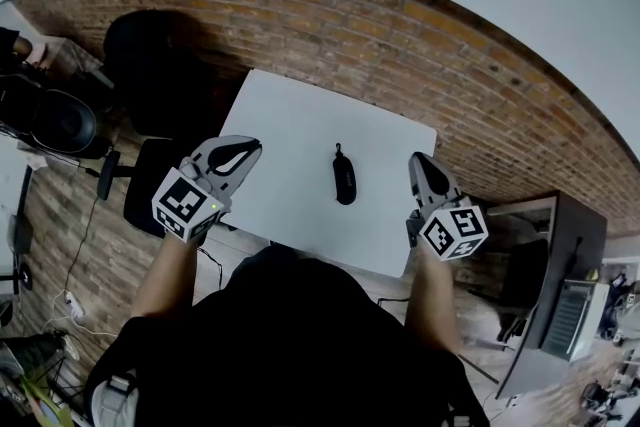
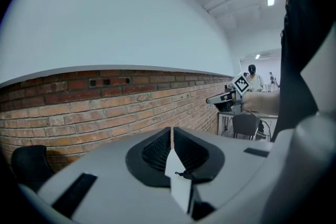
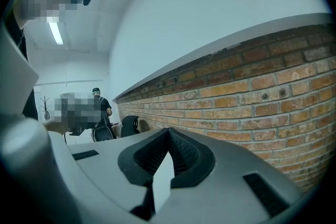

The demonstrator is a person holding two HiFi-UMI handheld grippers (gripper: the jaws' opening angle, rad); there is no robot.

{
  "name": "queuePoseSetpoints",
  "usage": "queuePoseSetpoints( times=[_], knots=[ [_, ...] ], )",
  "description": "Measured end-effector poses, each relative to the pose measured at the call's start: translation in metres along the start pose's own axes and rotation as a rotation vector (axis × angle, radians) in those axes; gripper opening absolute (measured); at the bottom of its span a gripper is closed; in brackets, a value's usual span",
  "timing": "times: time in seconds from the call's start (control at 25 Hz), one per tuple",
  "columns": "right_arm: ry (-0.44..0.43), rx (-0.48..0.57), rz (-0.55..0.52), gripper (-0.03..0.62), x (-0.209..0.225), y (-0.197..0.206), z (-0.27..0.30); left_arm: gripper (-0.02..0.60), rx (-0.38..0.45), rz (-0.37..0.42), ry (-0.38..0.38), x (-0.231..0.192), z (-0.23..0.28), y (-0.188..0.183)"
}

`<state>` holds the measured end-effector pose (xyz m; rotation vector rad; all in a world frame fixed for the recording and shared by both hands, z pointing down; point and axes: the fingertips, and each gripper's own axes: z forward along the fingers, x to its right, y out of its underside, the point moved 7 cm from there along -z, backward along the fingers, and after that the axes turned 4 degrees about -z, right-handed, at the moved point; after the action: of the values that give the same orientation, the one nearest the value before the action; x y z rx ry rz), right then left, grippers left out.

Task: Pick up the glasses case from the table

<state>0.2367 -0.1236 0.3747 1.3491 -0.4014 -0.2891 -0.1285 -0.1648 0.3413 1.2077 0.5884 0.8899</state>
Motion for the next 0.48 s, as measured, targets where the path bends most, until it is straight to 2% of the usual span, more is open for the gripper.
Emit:
queuePoseSetpoints(
  times=[0.48],
  knots=[
    [0.005,0.01,0.003,0.014,-0.0073,-0.0037,0.0024,0.026,-0.007,0.001,0.003,-0.0089,-0.0051,-0.003]
  ],
)
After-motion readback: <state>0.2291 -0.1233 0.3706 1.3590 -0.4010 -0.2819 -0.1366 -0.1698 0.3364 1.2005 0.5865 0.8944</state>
